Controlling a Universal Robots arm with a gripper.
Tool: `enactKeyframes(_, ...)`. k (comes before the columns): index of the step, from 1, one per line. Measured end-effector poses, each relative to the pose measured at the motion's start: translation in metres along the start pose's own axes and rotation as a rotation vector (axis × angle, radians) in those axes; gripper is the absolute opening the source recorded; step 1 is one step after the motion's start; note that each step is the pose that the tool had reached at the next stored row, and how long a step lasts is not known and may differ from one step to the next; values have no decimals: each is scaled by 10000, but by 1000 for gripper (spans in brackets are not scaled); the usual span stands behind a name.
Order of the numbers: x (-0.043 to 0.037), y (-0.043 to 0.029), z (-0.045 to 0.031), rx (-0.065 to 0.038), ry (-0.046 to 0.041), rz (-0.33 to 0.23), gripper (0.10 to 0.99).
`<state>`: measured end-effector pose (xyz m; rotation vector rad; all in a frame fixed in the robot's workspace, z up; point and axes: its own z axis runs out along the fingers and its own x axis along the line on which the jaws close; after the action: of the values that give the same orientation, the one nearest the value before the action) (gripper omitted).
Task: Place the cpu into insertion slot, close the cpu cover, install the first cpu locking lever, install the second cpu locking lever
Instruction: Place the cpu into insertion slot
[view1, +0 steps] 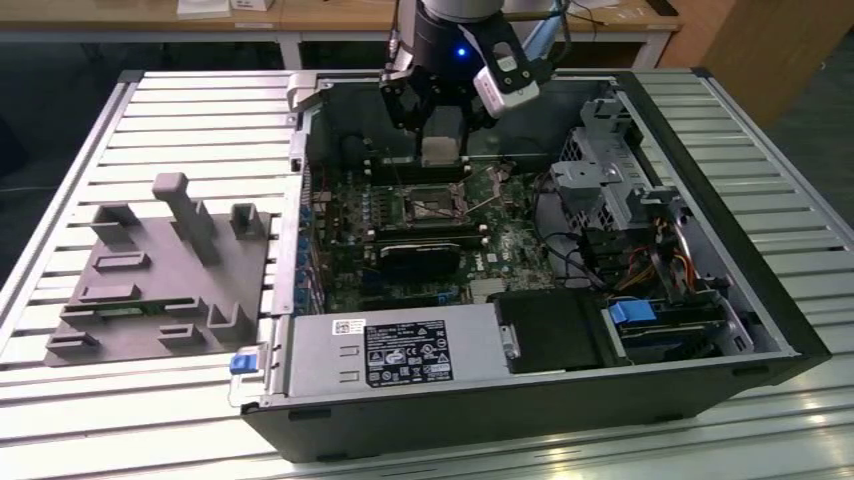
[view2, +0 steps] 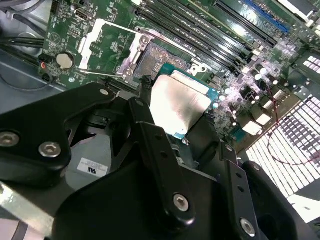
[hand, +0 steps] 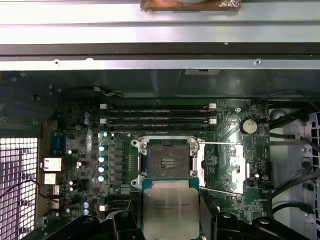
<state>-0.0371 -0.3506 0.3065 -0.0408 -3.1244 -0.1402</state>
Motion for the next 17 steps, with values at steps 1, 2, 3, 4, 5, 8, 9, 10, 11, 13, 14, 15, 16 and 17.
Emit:
enactKeyframes(1,0,-1,15,-2,-5,41,541)
enactKeyframes(2,0,-2,26,-4,-18,182,541)
enactKeyframes(3,0,-3,36,-7,-33,359,541)
enactKeyframes(4,-1,-4,46,-9,-50,539,541)
enactKeyframes(5,-1,-5,57,-12,-65,717,541)
enactKeyframes(8,-1,-8,85,-20,-115,1265,541)
enactKeyframes(9,-2,-8,95,-23,-131,1445,541)
enactKeyframes(10,-2,-9,103,-25,-146,1623,541)
enactKeyframes(11,-2,-10,112,-28,-164,1820,541)
enactKeyframes(13,-2,-12,129,-33,-197,2177,541)
enactKeyframes(14,-2,-12,138,-36,-213,2356,541)
enactKeyframes(15,-2,-13,146,-38,-229,2535,541)
enactKeyframes(16,-2,-14,154,-41,-245,2720,541)
enactKeyframes(17,-3,-14,162,-43,-261,2893,541)
